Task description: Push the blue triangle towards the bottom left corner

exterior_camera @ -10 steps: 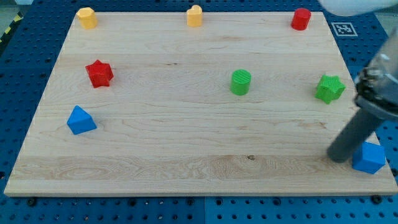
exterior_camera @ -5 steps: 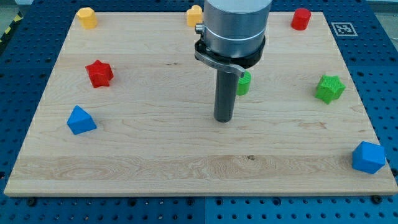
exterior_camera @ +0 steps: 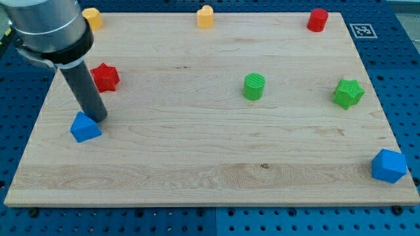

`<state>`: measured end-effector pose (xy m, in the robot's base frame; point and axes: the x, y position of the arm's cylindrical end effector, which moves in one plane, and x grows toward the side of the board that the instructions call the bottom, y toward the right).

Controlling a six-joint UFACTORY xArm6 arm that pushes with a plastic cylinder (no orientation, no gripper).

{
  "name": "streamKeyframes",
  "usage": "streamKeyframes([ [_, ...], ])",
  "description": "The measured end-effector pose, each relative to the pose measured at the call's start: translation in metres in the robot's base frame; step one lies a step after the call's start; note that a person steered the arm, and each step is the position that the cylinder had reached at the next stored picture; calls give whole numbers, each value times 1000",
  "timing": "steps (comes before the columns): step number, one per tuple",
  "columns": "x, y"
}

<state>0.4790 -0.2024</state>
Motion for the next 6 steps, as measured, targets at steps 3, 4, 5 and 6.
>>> streamKeyframes([
  [3, 29, -13],
  [4, 41, -13],
  [5, 41, -13],
  [6, 32, 24],
])
